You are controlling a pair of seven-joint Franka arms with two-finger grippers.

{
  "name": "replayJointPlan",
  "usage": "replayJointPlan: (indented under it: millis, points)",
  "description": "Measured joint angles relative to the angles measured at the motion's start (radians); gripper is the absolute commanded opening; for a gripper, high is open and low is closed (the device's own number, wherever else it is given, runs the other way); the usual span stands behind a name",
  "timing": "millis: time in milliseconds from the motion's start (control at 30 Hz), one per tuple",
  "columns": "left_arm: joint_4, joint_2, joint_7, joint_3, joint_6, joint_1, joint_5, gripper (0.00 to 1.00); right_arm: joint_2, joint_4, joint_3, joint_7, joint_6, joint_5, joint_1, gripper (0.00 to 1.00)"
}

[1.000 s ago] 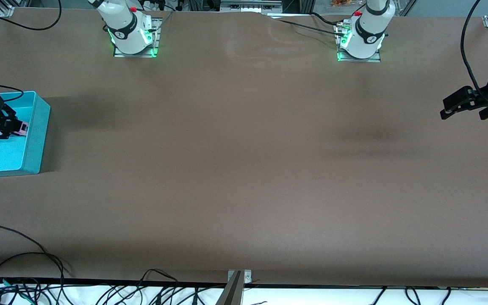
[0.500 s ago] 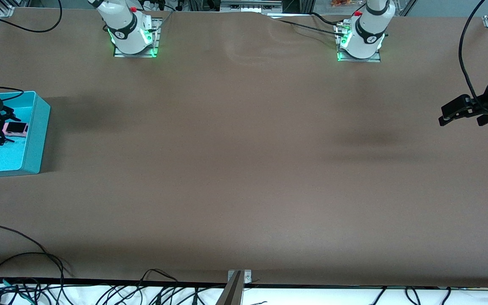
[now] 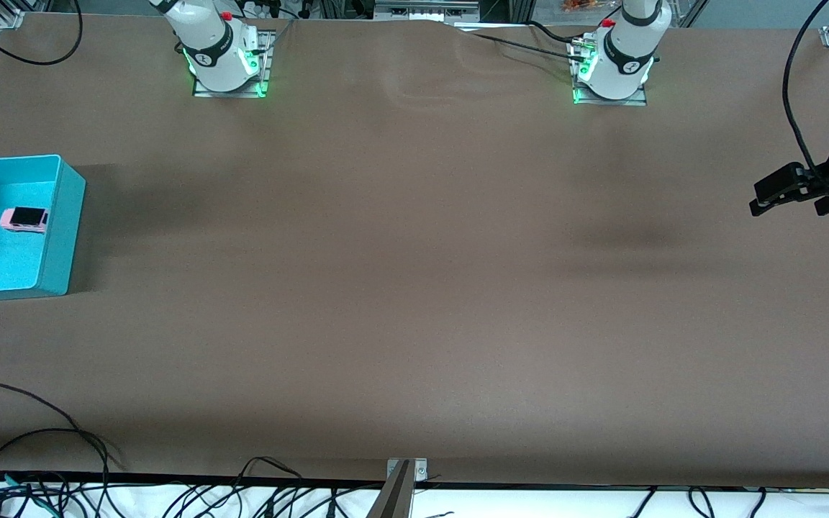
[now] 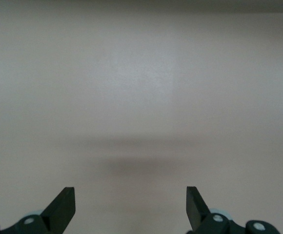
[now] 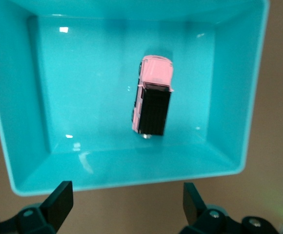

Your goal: Wind and store pink jeep toy

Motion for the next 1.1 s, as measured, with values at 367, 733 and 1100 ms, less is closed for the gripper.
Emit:
replayJointPlan:
  millis: [367, 733, 1100]
  points:
    - [0.001, 0.0, 0.0, 0.0, 0.0, 0.001, 0.0, 1.0, -0.021, 0.205, 0.026, -0.104, -0.29, -0.016, 0.006, 1.0]
    - [0.002, 0.0, 0.0, -0.003, 0.0, 0.001, 0.0, 1.0, -0.168, 0.189, 0.102, -0.234, -0.316, -0.028, 0.011, 1.0]
    - [0.006, -0.004, 0.0, -0.001, -0.005, 0.001, 0.0, 1.0, -0.324, 0.074, 0.127, -0.316, -0.164, -0.059, 0.147, 1.0]
